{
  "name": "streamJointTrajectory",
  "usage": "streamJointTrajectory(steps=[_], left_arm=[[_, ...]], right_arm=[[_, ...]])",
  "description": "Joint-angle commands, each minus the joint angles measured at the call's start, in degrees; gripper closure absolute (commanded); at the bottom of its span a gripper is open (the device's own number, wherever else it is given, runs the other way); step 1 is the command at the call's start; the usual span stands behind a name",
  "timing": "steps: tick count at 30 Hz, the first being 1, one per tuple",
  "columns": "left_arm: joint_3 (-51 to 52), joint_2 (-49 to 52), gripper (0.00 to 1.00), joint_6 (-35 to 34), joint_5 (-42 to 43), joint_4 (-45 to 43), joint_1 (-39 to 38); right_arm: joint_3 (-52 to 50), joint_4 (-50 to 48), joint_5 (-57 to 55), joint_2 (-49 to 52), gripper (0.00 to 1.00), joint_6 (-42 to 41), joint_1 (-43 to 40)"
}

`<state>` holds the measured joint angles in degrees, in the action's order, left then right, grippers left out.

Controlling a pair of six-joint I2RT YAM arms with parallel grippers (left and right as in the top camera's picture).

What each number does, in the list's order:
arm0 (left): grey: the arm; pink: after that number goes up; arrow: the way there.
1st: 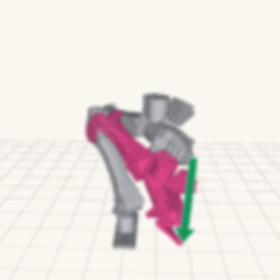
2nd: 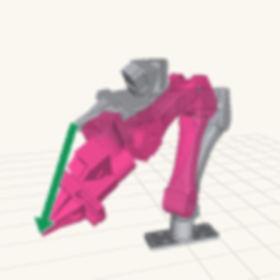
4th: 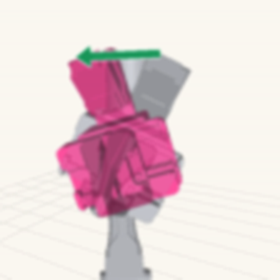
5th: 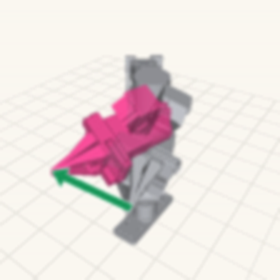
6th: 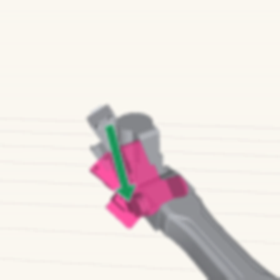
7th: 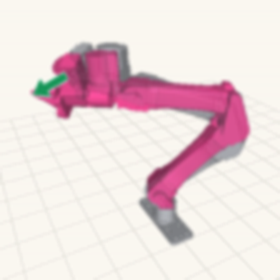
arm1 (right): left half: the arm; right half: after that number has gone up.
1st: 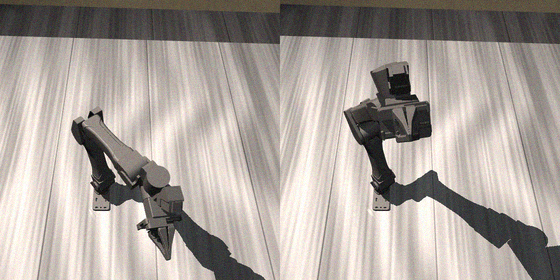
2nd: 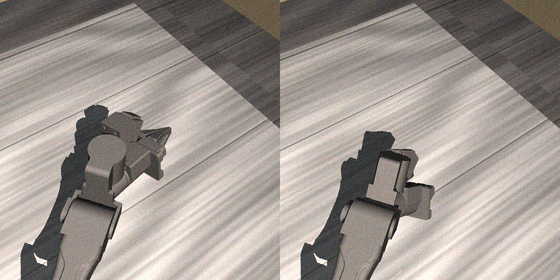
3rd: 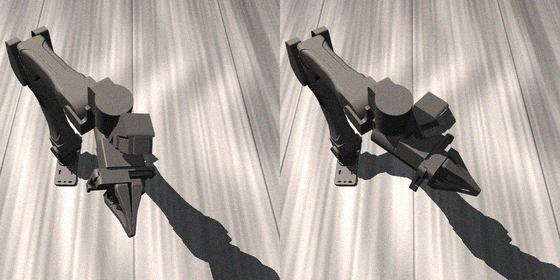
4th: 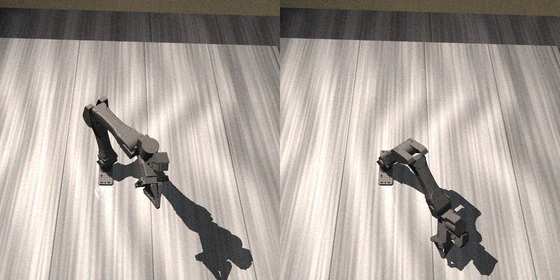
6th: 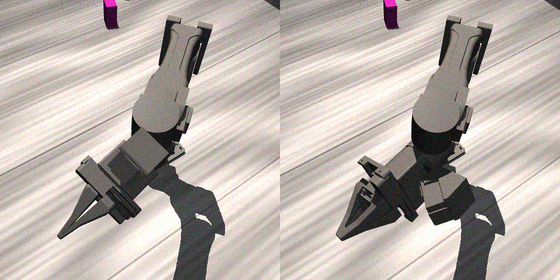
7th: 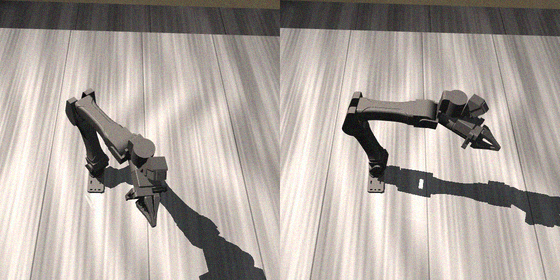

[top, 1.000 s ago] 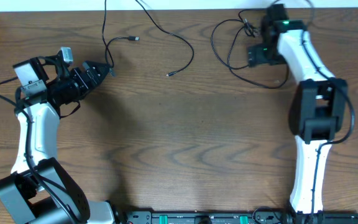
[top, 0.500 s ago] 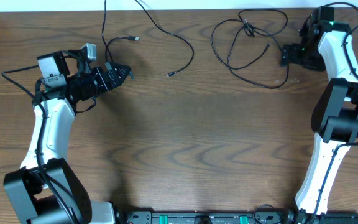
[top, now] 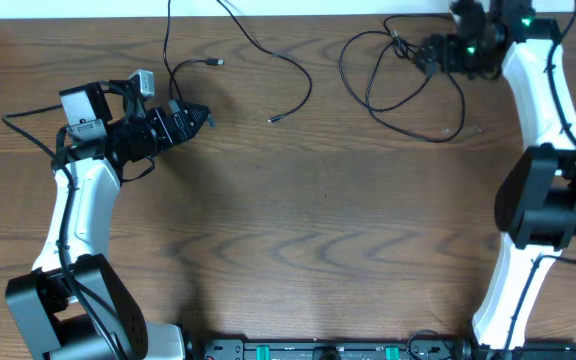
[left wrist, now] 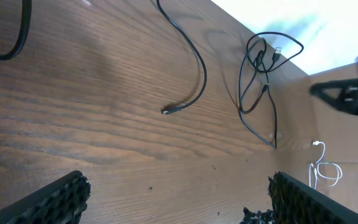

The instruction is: Untangle cables

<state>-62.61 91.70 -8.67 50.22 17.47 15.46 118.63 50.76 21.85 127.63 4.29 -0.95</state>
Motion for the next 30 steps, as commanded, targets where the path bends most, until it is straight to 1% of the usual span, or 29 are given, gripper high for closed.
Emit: streamJointTrajectory(steps=[1,7,14,20,27,30], left_arm=[[-0.6,-0.9,0.08,1.4,-0.3,0.1,-0.1],[-0.6,-0.9,0.07,1.4,-0.3,0.5,-0.1],[-0.6,-0.9,0.07,1.4,-0.4,0.5,-0.1],[-0.6,-0.9,0.07,1.4,-0.4,0.5,-0.1],[-0.6,-0.9,0.07,1.4,-1.9,0.9,-0.1],[-0.6,-0.9,0.07,1.4,-1.9,0.9,-0.1]], right_arm=[[0.1,0.2,3.6,0.1,0.01,4.4,5.2],[0.1,-0.7,4.2,3.0,0.01,6.3,12.2],[0.1,-0.9,4.7,8.1,0.01,6.3,16.3],[0.1,-1.0,4.0,10.4,0.01,6.3,16.9],[0.1,0.2,3.8,16.9,0.01,6.0,16.0],[0.1,0.8,3.8,17.8,0.01,6.1,15.6]])
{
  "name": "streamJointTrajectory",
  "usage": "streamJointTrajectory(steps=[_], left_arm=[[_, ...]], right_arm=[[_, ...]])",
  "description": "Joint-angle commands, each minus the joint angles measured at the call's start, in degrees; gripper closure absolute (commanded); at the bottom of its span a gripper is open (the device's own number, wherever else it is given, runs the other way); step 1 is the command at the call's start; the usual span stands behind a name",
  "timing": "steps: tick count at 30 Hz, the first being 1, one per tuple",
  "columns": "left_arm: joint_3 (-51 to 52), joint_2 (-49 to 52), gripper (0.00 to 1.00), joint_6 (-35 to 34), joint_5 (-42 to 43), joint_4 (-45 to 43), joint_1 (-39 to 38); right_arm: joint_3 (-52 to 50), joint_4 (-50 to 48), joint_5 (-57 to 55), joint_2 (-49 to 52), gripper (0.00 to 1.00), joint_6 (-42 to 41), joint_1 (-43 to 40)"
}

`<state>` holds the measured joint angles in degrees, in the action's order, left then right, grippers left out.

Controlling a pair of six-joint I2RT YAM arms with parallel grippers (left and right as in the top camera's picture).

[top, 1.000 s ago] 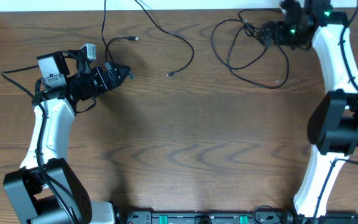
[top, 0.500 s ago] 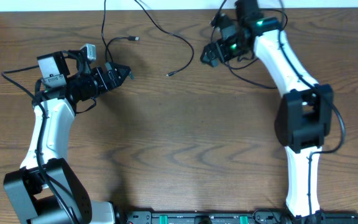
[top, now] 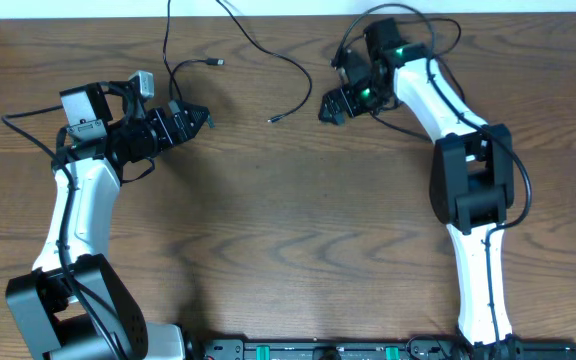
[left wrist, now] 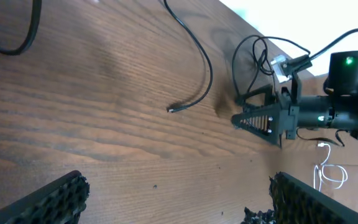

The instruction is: Untangle cables

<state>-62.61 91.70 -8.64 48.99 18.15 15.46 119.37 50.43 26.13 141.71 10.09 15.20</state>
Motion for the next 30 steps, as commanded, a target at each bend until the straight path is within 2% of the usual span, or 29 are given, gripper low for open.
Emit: streamJointTrajectory(steps=[1,13,30], left_arm=[[-0.6,-0.9,0.07,1.3,-0.7,0.3,-0.1],[-0.6,-0.9,0.07,1.3,-0.6,0.5,-0.1],[-0.6,-0.9,0.07,1.4,-0.7,3.2,-1.2]], right_arm=[[-0.7,1.2,-0.9,3.7,0.01,0.3,-0.7],[-0.7,2.7,-8.3,3.7,0.01,0.3,-5.6],[-0.6,2.4,-14.0,3.0,0.01,-2.6,-20.9]])
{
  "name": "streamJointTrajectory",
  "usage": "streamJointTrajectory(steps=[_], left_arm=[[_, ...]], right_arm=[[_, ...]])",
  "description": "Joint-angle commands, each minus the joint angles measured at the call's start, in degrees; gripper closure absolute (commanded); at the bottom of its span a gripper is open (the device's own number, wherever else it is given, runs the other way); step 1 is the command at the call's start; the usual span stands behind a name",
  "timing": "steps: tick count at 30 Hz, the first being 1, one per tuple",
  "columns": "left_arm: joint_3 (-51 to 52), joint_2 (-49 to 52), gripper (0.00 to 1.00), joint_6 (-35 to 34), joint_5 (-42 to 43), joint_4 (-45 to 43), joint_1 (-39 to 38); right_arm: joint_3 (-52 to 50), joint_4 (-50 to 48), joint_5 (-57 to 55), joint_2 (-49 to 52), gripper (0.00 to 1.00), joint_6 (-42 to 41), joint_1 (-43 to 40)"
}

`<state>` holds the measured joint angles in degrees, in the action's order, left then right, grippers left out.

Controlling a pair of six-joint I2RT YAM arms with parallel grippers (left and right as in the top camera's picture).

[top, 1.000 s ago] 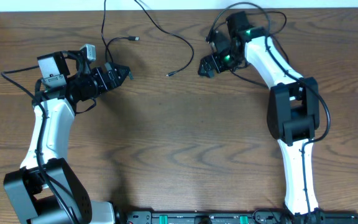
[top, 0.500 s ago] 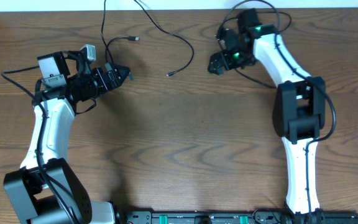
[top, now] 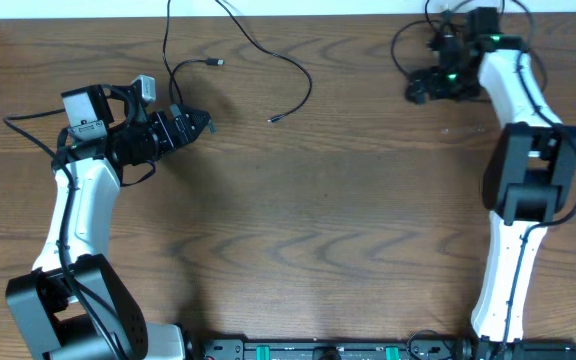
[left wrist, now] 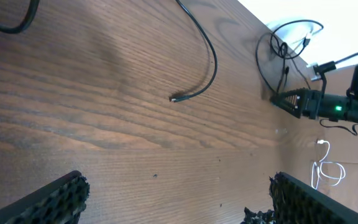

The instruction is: Untangle cables

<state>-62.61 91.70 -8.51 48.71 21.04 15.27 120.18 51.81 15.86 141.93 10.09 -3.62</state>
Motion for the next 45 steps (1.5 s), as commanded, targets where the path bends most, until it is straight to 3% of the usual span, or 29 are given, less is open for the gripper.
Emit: streamJointTrajectory(steps=[1,7,12,18,25,35,45], left_arm=[[-0.6,-0.9,0.07,1.2,-0.4,0.3,-1.3],[-0.6,-0.9,0.07,1.2,-4.5,0.3,-3.7],[-0.6,-0.9,0.07,1.2,-4.4,0.1,-5.0],[-0.6,-0.9,0.07,2.8,-7.1,0.2,-8.0],[-0.6,-0.9,0.07,2.8,-21.1,0.2,-15.0],[-0.6,-1.0,0.07,2.9,-36.1,0.1,-25.3],[-0.6,-1.0,0.07,2.9,-36.2,0.2,-26.0]], right_arm=[[-1.3,1.0,-3.7,2.4,0.01,-3.0,-2.7],[-1.3,3.4,8.4,-2.4,0.01,1.1,-5.1],[-1.3,9.5,8.4,-8.3,0.01,1.3,-4.6],[-1.3,14.5,2.0,-18.2,0.01,-4.9,-3.6],[-1.3,20.0,-7.1,-28.2,0.01,-13.3,-2.6],[-1.4,27.4,-6.9,-29.7,0.01,-13.3,-2.2],[-1.4,27.9,-6.7,-29.7,0.01,-13.2,-2.2]])
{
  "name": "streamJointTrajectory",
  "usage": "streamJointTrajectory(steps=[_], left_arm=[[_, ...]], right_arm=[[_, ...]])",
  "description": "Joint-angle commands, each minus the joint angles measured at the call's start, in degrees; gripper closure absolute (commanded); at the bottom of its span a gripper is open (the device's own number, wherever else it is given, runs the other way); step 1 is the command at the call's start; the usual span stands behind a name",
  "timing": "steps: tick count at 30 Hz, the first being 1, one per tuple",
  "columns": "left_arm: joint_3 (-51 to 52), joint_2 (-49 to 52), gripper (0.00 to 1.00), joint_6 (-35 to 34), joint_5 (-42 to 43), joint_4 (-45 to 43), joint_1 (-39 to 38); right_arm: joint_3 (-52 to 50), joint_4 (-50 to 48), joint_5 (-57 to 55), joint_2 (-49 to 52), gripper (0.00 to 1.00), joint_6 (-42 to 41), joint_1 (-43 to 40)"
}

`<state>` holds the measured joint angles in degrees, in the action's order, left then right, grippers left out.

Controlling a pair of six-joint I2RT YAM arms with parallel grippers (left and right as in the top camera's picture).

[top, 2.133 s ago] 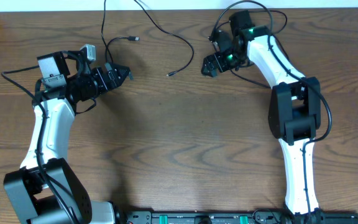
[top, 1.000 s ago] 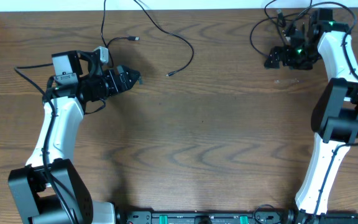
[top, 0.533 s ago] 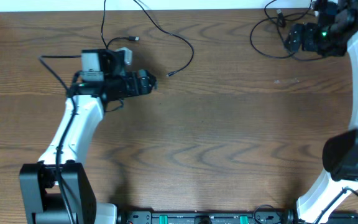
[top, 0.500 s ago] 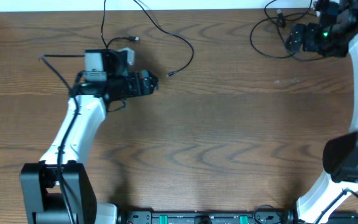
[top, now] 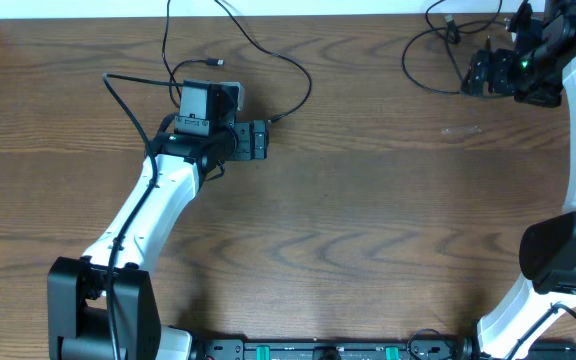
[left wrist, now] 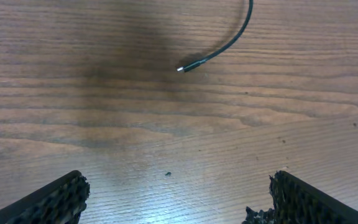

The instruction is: Untangle cables

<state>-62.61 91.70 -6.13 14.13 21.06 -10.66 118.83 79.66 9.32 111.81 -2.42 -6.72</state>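
A long black cable [top: 298, 75] lies loose across the back left of the table, with one plug end [top: 274, 118] near the middle. My left gripper [top: 265, 140] stands open just in front of that plug. In the left wrist view the plug [left wrist: 182, 68] lies on bare wood ahead of the gripper [left wrist: 178, 205], and both fingertips [left wrist: 51, 199] stand far apart. At the back right my right gripper [top: 474, 78] is shut on a looped, tangled black cable [top: 414, 62] that trails left of it.
A small clear scrap [top: 463, 128] lies on the wood in front of the right gripper. The table's back edge [top: 348, 14] runs close behind both cables. A black equipment rail [top: 318, 350] lines the front edge.
My left arm has moved from the left side toward the middle, so its open gripper is now beside the loose cable's plug. The right gripper has moved further right with the tangled cable.
The left gripper stayed open at the left through all earlier moments. The right gripper was at the tangled cable at the back right, then left of centre with it, then back at the right. Now the bundle lies further right and the left gripper is near the plug.
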Motion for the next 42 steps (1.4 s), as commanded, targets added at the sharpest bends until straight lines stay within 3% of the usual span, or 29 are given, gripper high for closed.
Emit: streamJointTrajectory(steps=[1,33,42], left_arm=[[-0.6,-1.0,0.07,0.5,-1.6,0.2,0.0],[-0.5,-1.4,0.07,0.6,-1.8,0.7,0.3],[7.5,-15.1,0.07,1.1,-10.1,-4.1,0.3]], right_arm=[[0.0,0.1,-0.2,0.4,0.01,-0.8,0.9],[0.0,0.1,-0.2,0.4,0.01,-0.7,0.9],[0.0,0.1,-0.2,0.4,0.01,-0.7,0.9]])
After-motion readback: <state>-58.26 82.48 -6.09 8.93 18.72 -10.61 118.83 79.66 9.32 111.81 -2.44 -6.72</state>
